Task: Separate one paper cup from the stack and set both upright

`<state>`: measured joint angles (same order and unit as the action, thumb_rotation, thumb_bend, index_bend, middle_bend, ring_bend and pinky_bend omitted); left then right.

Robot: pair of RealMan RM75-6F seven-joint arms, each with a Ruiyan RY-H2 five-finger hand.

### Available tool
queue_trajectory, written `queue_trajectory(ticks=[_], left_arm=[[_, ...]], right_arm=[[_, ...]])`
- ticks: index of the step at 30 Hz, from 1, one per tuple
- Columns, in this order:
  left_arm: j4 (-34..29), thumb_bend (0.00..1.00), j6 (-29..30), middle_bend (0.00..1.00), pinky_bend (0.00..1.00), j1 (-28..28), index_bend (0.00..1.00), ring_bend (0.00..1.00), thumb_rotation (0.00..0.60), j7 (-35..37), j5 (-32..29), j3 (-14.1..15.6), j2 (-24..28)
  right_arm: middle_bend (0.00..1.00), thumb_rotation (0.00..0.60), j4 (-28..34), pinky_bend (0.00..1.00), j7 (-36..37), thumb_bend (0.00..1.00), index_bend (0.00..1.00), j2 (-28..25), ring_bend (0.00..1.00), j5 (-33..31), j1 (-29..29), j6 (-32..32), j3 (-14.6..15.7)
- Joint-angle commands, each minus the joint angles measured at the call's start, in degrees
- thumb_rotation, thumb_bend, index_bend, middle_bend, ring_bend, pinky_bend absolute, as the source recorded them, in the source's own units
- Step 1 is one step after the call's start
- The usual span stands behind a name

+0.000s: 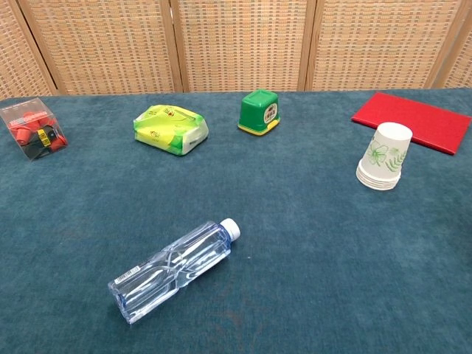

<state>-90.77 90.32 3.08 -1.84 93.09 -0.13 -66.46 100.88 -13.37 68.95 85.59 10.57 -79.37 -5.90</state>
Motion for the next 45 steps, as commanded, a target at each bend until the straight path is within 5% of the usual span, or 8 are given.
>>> queue_trajectory(ticks=[1, 8, 20, 45], left_arm=[[0.14, 0.2, -0.2, 0.0, 0.0, 0.14, 0.0, 0.0, 0.6, -0.44, 0.08, 0.04, -0.25], [0.57, 0.2, -0.34, 0.0, 0.0, 0.22, 0.0, 0.0, 0.6, -0.75, -0.08, 0.0, -0.53], [0.77, 0.2, 0.22, 0.0, 0.0, 0.15, 0.0, 0.0, 0.6, -0.43, 0.06, -0.15, -0.37], [2.11, 0.2, -0.73, 0.0, 0.0, 0.63, 0.0, 0.0, 0.6, -1.32, -0.95, -0.49, -1.34]], right_arm=[[0.0, 0.6, 3.06, 0.04, -3.81, 0.13, 0.23, -0.59, 0.0, -3.54, 3.74, 3.71, -3.47], [0.0, 0.6, 6.31, 0.04, -11.21, 0.13, 0.23, -0.07, 0.0, -13.02, 11.29, 11.21, -9.01], [0.02, 0.6, 3.69, 0.09, -24.27, 0.13, 0.24, 4.18, 0.0, -31.86, 23.1, 17.97, -12.62], [0.06, 0.6, -13.46, 0.12, -24.28, 0.13, 0.28, 11.87, 0.0, -45.78, 33.44, 24.21, -10.05]])
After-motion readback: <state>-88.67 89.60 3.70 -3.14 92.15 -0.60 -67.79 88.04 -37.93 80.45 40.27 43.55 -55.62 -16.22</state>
